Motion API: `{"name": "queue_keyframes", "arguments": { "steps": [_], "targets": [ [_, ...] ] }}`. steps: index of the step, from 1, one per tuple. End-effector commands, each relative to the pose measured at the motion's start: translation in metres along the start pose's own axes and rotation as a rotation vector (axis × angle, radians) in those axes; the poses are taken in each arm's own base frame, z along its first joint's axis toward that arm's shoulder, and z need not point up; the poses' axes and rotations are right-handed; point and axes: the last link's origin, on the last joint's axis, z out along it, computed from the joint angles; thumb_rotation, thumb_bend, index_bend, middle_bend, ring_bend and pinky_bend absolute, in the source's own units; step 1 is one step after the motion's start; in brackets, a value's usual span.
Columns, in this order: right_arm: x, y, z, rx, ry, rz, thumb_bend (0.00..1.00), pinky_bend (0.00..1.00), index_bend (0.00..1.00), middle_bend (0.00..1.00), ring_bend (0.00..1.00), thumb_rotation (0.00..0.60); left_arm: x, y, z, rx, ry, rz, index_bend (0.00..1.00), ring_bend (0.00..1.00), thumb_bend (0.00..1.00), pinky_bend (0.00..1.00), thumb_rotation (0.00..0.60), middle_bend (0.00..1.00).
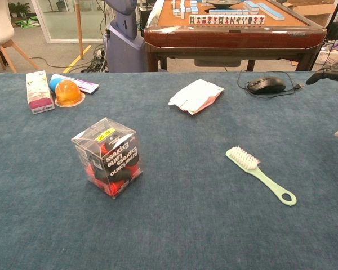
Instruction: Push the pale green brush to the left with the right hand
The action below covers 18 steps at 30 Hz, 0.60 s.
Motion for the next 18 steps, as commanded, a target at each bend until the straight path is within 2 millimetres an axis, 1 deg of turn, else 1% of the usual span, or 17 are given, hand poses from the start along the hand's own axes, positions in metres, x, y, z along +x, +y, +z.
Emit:
{"name": "queue_keyframes", "arguments": {
  "steps": [1, 8, 11, 18],
  "targets": [
    [-0.008, -0.009, 0.014, 0.039, -0.026, -0.009, 0.0, 0.13, 0.14, 0.07, 0.01, 0.6, 0.001, -0.003, 0.0, 0.013, 0.002, 0.003, 0.5, 0.31, 0.17, 0.33, 0.6, 0.46],
    [-0.018, -0.027, 0.037, 0.145, -0.04, -0.008, 0.0, 0.11, 0.12, 0.06, 0.0, 0.6, 0.004, -0.01, 0.0, 0.041, 0.007, 0.002, 0.5, 0.31, 0.17, 0.34, 0.6, 0.46],
    [-0.021, -0.034, 0.043, 0.187, -0.047, 0.013, 0.0, 0.11, 0.12, 0.06, 0.0, 0.6, 0.005, -0.012, -0.001, 0.052, 0.008, 0.003, 0.5, 0.31, 0.17, 0.34, 0.6, 0.46],
    [-0.027, -0.049, 0.049, 0.285, -0.059, 0.058, 0.0, 0.11, 0.12, 0.06, 0.0, 0.6, 0.006, -0.017, -0.004, 0.074, 0.01, 0.008, 0.5, 0.31, 0.17, 0.35, 0.6, 0.46]
  ]
}}
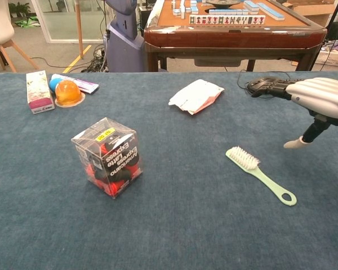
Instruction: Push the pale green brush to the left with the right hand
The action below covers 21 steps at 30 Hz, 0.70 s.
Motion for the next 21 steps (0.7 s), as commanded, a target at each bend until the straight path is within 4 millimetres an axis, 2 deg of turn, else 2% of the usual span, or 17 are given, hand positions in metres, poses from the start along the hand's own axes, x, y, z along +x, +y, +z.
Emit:
{"name": "queue_keyframes", "arguments": {
  "steps": [1, 10, 21],
  "targets": [
    [-0.006, -0.009, 0.005, 0.058, -0.011, 0.007, 0.0, 0.11, 0.12, 0.06, 0.0, 0.6, 0.001, -0.001, -0.001, 0.006, 0.002, 0.001, 0.5, 0.31, 0.17, 0.35, 0.6, 0.46],
    [-0.019, -0.017, 0.012, 0.105, -0.041, -0.013, 0.0, 0.11, 0.12, 0.06, 0.0, 0.6, 0.001, -0.006, -0.004, 0.028, 0.001, 0.005, 0.5, 0.31, 0.17, 0.36, 0.6, 0.46],
    [-0.027, -0.028, 0.023, 0.125, -0.056, -0.034, 0.0, 0.11, 0.12, 0.06, 0.0, 0.6, 0.0, -0.008, -0.004, 0.037, -0.003, 0.001, 0.5, 0.31, 0.17, 0.37, 0.6, 0.46]
  ]
}}
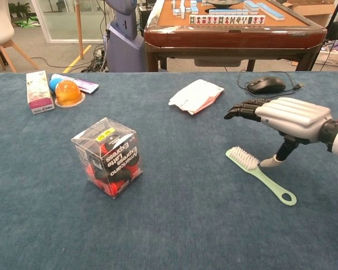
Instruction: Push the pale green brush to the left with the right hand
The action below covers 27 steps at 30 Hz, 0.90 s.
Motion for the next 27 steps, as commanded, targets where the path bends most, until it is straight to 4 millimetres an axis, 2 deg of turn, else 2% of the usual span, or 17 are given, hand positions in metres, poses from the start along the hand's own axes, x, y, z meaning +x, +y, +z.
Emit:
{"name": "queue_keyframes", "arguments": {
  "steps": [1, 27],
  "targets": [
    [-0.001, -0.001, 0.002, 0.001, -0.004, -0.005, 0.0, 0.11, 0.12, 0.06, 0.0, 0.6, 0.0, 0.0, 0.0, 0.0, -0.001, 0.001, 0.5, 0.31, 0.17, 0.37, 0.6, 0.46],
    [-0.003, -0.011, 0.035, -0.001, -0.057, -0.022, 0.0, 0.11, 0.12, 0.06, 0.0, 0.6, 0.006, -0.012, 0.001, 0.05, 0.013, -0.002, 0.52, 0.31, 0.17, 0.42, 0.6, 0.46]
  ]
}}
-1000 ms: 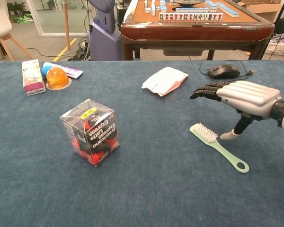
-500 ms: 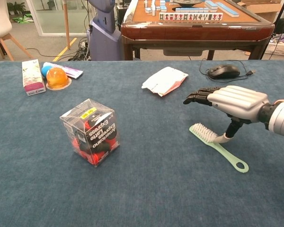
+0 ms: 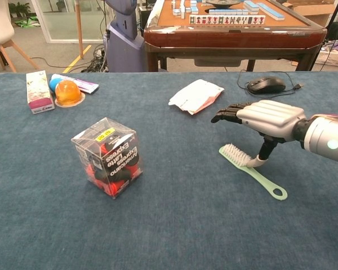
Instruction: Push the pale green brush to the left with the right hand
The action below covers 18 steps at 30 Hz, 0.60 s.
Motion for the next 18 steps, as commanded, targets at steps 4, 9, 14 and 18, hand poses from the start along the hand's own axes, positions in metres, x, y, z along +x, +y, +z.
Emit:
{"name": "queue_keyframes", "arguments": {
  "steps": [4, 9, 14, 18],
  "targets": [
    [0.004, 0.0, 0.008, -0.004, -0.003, 0.006, 0.0, 0.11, 0.12, 0.06, 0.0, 0.6, 0.002, -0.005, 0.001, 0.014, 0.004, 0.002, 0.52, 0.31, 0.17, 0.42, 0.6, 0.46],
    [0.008, 0.0, 0.014, -0.002, -0.002, 0.005, 0.0, 0.11, 0.12, 0.06, 0.0, 0.6, 0.002, -0.009, 0.002, 0.03, 0.006, 0.003, 0.52, 0.31, 0.17, 0.42, 0.6, 0.46],
    [0.012, -0.001, 0.022, 0.002, -0.002, 0.006, 0.0, 0.11, 0.12, 0.07, 0.0, 0.6, 0.002, -0.012, 0.002, 0.04, 0.004, 0.0, 0.52, 0.31, 0.17, 0.42, 0.6, 0.46],
    [0.016, -0.003, 0.03, 0.003, -0.002, -0.001, 0.0, 0.11, 0.12, 0.07, 0.0, 0.6, 0.002, -0.014, 0.002, 0.049, 0.005, 0.002, 0.52, 0.31, 0.17, 0.43, 0.6, 0.46]
  ]
}}
